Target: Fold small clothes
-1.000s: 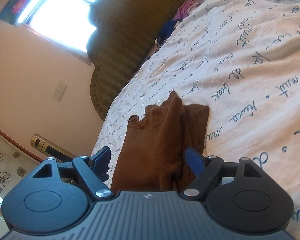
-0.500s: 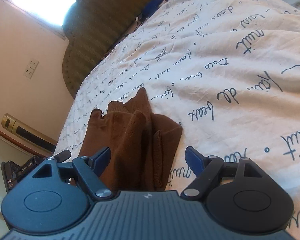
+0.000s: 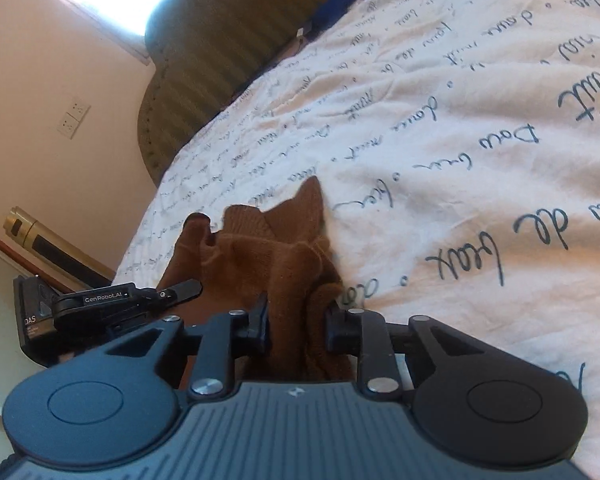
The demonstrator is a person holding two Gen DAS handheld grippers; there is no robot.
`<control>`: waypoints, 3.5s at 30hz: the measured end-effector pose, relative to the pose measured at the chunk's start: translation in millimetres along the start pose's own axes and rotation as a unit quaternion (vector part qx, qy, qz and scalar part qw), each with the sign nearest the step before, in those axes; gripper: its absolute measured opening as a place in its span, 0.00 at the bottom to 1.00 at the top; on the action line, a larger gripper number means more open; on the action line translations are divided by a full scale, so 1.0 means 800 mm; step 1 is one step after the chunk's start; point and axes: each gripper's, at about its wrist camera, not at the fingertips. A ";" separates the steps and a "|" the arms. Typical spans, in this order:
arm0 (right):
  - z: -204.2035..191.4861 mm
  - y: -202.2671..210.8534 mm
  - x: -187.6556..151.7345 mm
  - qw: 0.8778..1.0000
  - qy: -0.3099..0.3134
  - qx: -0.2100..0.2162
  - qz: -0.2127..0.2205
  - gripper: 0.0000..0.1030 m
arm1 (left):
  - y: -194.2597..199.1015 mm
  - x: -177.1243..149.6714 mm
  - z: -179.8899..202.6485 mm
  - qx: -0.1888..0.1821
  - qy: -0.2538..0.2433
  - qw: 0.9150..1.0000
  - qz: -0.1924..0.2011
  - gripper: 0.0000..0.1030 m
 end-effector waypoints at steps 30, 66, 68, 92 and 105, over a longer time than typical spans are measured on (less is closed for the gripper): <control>-0.064 -0.025 -0.056 0.995 0.049 0.029 -0.083 0.22 | 0.123 -0.044 -0.030 -0.006 -0.015 0.998 -0.063 0.20; -0.188 -0.120 0.021 0.979 0.186 -0.067 0.045 0.36 | 0.030 -0.097 0.061 0.190 -0.279 0.941 -0.017 0.69; -0.213 -0.118 0.026 0.975 0.211 -0.052 0.044 0.41 | 0.026 -0.095 0.062 0.192 -0.279 0.941 -0.017 0.70; -0.202 -0.227 0.081 0.951 0.278 -0.119 -0.061 0.16 | 0.062 -0.142 0.052 0.186 -0.318 0.929 0.024 0.79; -0.136 -0.182 0.100 0.983 0.137 -0.121 -0.013 0.35 | 0.079 -0.130 0.022 0.151 -0.248 0.956 0.028 0.83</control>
Point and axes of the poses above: each gripper's, at about its wrist camera, not at the fingertips, and y roughly against the way its jaws point, z to its right, x to its top, and after that the axes turned 13 degrees about -x, right-handed
